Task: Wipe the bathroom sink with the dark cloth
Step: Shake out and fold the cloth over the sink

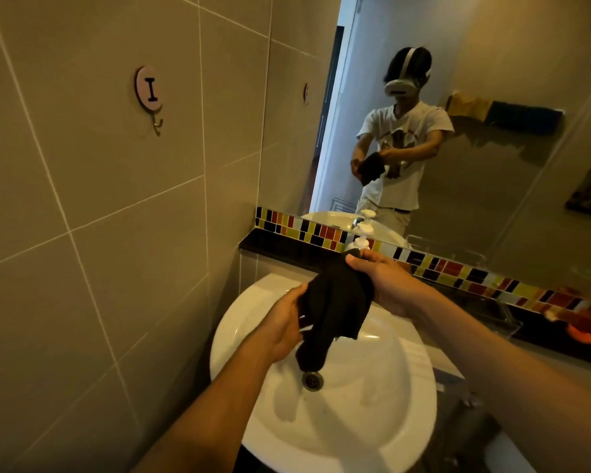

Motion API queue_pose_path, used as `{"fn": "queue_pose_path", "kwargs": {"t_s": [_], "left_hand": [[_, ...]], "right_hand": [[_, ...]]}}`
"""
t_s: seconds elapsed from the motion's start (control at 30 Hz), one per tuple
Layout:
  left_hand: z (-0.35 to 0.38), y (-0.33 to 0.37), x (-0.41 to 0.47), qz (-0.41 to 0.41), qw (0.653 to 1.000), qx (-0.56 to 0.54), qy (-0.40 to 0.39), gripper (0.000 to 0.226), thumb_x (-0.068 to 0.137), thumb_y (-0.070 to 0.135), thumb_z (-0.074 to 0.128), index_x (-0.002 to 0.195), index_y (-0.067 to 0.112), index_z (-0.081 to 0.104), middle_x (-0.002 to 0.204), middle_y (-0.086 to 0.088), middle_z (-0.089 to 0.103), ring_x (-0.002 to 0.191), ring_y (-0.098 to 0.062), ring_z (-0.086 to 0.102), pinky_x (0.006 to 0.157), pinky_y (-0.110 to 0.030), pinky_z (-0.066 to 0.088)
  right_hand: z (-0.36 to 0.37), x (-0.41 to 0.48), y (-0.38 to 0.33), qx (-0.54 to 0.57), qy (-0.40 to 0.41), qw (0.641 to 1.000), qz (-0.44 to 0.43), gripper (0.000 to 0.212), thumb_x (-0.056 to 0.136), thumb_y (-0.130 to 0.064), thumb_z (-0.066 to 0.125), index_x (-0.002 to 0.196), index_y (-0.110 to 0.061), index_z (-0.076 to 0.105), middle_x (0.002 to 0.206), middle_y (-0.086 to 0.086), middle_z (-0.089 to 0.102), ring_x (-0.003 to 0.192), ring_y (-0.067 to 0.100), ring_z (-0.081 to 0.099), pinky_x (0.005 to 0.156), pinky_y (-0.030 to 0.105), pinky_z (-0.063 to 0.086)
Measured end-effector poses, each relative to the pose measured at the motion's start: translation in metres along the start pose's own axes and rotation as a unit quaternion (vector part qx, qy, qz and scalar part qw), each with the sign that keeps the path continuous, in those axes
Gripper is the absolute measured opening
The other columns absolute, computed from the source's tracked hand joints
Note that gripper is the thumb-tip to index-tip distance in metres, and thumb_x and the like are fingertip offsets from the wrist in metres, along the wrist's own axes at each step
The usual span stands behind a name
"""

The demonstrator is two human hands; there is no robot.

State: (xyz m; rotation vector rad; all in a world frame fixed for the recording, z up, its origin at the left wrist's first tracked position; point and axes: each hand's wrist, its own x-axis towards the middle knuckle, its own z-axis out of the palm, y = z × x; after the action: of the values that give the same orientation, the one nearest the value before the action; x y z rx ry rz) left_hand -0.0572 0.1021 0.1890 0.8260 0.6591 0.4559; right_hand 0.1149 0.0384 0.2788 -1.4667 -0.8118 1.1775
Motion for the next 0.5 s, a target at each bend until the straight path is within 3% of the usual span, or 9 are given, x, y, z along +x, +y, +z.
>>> {"fn": "queue_pose_path", "kwargs": {"t_s": [0.03, 0.1, 0.2, 0.33, 0.43, 0.5], "left_hand": [[0.000, 0.005, 0.000, 0.024, 1.000, 0.006, -0.005, 0.038, 0.096, 0.041, 0.046, 0.128, 0.022, 0.053, 0.112, 0.003, 0.062, 0.103, -0.018, 0.057, 0.085, -0.036, 0.047], [-0.002, 0.014, 0.001, 0.065, 0.998, 0.022, -0.003, 0.028, 0.094, 0.030, 0.054, 0.120, 0.023, 0.058, 0.109, 0.003, 0.067, 0.102, -0.015, 0.061, 0.079, -0.033, 0.050], [-0.002, 0.027, 0.003, 0.108, 0.990, 0.085, 0.038, 0.031, 0.092, 0.018, 0.059, 0.122, 0.024, 0.054, 0.124, -0.005, 0.058, 0.107, -0.021, 0.060, 0.078, -0.032, 0.055], [0.012, 0.043, 0.010, 0.149, 0.951, 0.254, 0.097, 0.040, 0.091, 0.016, 0.060, 0.126, 0.028, 0.047, 0.128, -0.005, 0.045, 0.118, -0.029, 0.051, 0.081, -0.036, 0.057], [0.025, 0.054, 0.014, 0.125, 0.952, 0.260, 0.107, 0.029, 0.089, 0.017, 0.063, 0.115, 0.025, 0.053, 0.131, -0.009, 0.050, 0.120, -0.030, 0.052, 0.095, -0.044, 0.053], [0.032, 0.060, 0.015, 0.102, 0.950, 0.284, 0.086, 0.032, 0.086, 0.017, 0.067, 0.116, 0.020, 0.058, 0.132, -0.011, 0.053, 0.121, -0.030, 0.052, 0.102, -0.046, 0.048]], "right_hand": [[-0.003, -0.001, 0.000, -0.002, 0.006, 1.000, -0.001, 0.020, 0.092, -0.021, 0.060, 0.112, -0.023, 0.059, 0.113, 0.000, 0.065, 0.103, 0.016, 0.061, 0.088, 0.033, 0.052], [-0.011, -0.002, 0.003, -0.015, 0.021, 1.000, -0.002, 0.036, 0.092, -0.021, 0.059, 0.128, -0.017, 0.054, 0.124, 0.004, 0.061, 0.115, 0.022, 0.058, 0.100, 0.040, 0.048], [-0.023, -0.005, 0.008, -0.054, 0.046, 0.997, 0.007, 0.041, 0.093, -0.020, 0.058, 0.132, -0.013, 0.052, 0.130, 0.008, 0.058, 0.122, 0.025, 0.053, 0.110, 0.044, 0.039], [-0.030, -0.010, 0.021, -0.102, 0.115, 0.988, 0.025, 0.038, 0.093, -0.014, 0.058, 0.130, -0.012, 0.049, 0.123, 0.005, 0.059, 0.107, 0.017, 0.055, 0.100, 0.037, 0.042], [-0.037, -0.012, 0.030, -0.060, 0.153, 0.985, 0.051, 0.056, 0.090, -0.011, 0.061, 0.140, -0.015, 0.037, 0.136, 0.011, 0.048, 0.124, 0.029, 0.050, 0.103, 0.044, 0.044], [-0.045, -0.015, 0.031, -0.058, 0.154, 0.985, 0.055, 0.051, 0.091, -0.010, 0.060, 0.138, -0.016, 0.041, 0.135, 0.011, 0.048, 0.121, 0.029, 0.051, 0.098, 0.043, 0.048]]}}
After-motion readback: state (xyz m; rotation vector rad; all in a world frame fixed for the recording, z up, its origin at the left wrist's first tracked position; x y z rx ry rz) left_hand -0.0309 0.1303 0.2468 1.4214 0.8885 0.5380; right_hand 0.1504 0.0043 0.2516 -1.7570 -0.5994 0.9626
